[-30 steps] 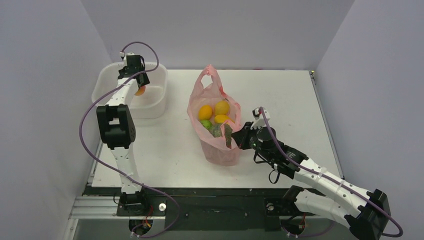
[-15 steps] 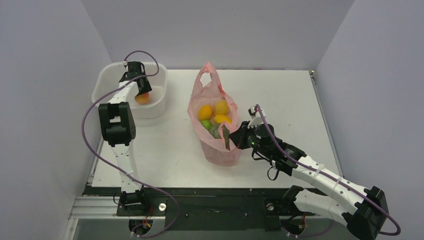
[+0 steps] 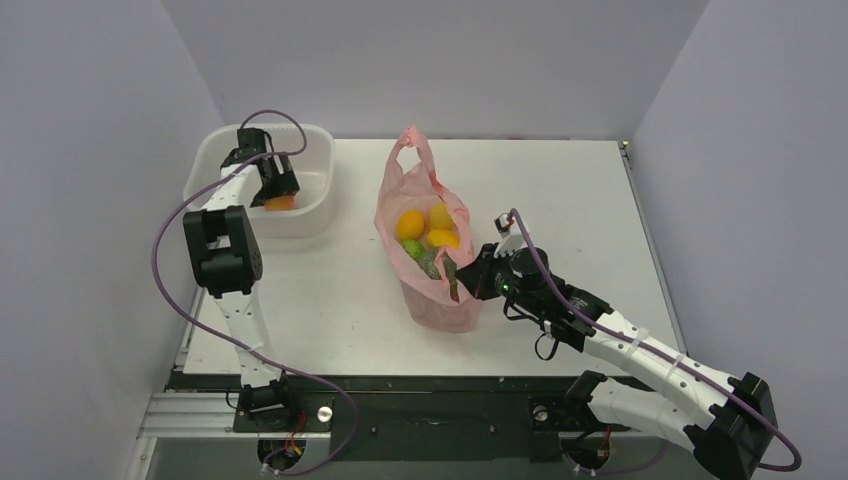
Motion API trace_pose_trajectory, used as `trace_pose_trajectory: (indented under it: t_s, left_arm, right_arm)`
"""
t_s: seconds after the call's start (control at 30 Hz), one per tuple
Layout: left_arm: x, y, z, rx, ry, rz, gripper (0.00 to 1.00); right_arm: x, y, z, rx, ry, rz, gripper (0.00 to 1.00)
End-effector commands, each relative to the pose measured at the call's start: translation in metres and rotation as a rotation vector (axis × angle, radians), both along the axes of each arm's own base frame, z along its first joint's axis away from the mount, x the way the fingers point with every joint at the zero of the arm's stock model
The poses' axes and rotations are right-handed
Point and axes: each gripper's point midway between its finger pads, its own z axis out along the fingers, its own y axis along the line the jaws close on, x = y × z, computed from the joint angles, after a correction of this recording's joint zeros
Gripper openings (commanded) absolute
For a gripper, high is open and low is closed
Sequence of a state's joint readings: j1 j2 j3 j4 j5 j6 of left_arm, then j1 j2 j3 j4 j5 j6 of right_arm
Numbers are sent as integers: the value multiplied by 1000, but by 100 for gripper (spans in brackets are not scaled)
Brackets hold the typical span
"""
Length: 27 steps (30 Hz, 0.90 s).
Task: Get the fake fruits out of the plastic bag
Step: Place the fake fruit in the bin, then take out the fake fruit from the plastic bag.
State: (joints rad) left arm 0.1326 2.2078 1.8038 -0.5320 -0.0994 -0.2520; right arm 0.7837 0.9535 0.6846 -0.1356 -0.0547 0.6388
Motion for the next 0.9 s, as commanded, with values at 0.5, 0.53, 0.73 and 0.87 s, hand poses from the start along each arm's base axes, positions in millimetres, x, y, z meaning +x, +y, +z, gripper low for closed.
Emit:
trace_pose_trajectory:
  t_s: [0.5, 0.53, 0.73, 0.87]
  left_arm:
    - [-119, -111, 218, -247, -427, -209, 85]
    - [-134, -130, 233, -247, -463, -255, 84]
    - [-207, -196, 240, -313, -570, -448, 83]
    - [-246, -244, 249, -421, -637, -592, 79]
  right_arm:
    - [17, 13, 35, 67, -70, 7, 0]
    - [17, 12, 34, 61, -71, 7, 0]
    - [15, 8, 22, 26, -67, 14, 0]
    - [9, 7, 15, 12, -45, 25, 0]
